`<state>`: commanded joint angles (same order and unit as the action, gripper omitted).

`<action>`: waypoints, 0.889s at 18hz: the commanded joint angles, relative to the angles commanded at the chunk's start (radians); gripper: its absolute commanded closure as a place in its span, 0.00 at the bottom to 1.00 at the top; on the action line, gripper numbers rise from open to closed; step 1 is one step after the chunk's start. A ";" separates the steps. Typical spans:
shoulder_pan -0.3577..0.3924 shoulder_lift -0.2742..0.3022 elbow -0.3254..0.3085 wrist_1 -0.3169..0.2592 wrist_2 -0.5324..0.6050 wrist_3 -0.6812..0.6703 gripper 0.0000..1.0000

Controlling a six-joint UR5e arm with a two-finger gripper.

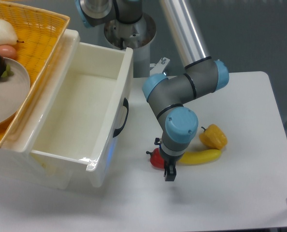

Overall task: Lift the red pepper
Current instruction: 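Move the gripper over to the red pepper and lower onto it, then close the gripper around the red pepper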

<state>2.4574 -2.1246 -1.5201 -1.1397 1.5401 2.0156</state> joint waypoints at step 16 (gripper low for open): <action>-0.003 -0.015 -0.046 0.008 0.000 -0.003 0.00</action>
<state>2.4544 -2.1399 -1.5662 -1.1321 1.5401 2.0126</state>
